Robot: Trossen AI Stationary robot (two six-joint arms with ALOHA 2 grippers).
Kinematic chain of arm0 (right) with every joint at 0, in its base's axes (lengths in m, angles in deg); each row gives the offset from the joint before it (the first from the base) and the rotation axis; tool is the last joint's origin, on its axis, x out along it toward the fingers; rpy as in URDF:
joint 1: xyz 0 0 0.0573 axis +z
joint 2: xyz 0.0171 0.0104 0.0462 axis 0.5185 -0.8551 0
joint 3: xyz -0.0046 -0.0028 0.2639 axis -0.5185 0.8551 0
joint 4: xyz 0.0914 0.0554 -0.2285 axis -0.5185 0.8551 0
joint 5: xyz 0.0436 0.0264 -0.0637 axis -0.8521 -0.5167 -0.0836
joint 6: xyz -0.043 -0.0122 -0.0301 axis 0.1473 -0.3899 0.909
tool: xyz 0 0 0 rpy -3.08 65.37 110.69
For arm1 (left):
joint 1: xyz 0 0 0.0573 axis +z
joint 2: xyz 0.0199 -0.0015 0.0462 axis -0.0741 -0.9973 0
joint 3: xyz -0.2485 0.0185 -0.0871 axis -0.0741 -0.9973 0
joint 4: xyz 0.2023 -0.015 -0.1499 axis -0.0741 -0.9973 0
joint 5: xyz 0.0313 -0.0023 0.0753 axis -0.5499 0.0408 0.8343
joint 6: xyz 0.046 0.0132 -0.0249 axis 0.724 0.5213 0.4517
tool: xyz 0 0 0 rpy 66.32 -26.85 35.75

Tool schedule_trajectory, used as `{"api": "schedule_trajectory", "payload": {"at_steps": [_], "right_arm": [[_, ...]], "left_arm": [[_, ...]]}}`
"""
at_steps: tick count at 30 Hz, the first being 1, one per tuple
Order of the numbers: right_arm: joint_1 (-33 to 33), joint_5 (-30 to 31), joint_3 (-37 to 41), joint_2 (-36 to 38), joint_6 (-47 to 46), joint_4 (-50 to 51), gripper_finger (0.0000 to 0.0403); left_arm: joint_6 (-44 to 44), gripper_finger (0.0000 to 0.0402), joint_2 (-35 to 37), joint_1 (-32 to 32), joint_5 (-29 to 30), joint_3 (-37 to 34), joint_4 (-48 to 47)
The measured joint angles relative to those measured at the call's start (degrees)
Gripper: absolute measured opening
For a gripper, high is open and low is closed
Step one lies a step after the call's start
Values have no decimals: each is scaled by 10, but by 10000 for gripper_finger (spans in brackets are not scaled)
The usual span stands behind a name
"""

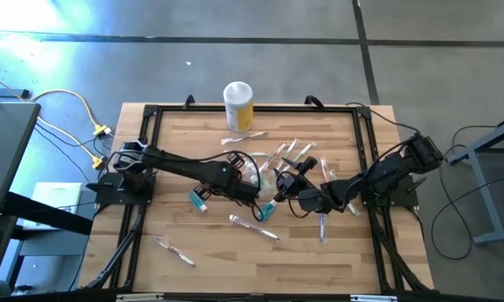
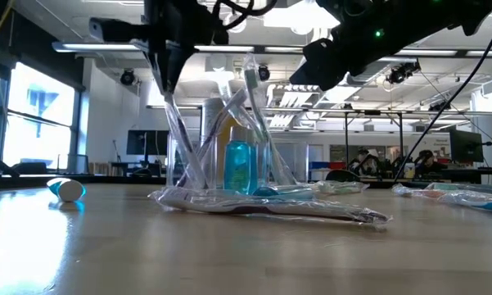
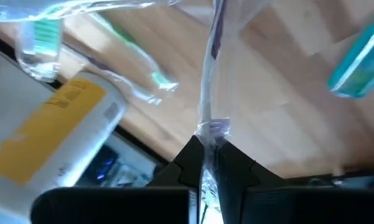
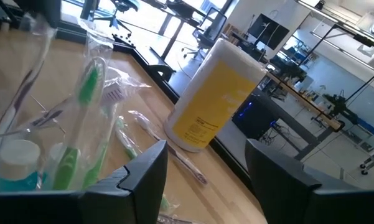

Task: Pick & Place toothbrushing station
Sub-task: Put the violet toothbrush into the transparent organizer, then put the mouthwash bottle into the transparent organizer

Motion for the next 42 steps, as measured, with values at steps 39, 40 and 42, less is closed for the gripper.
{"api": "schedule_trajectory", "payload": {"at_steps": [39, 40, 42], "right_arm": [[0, 3, 0, 0, 1, 8, 208], [0, 3, 0, 0, 1, 8, 208], [0, 3, 0, 0, 1, 11, 208]], "left_arm": [[221, 175, 1, -73, 161, 84, 167], [214, 175, 2, -73, 177, 89, 169], [171, 175, 4, -74, 206, 108, 162]]}}
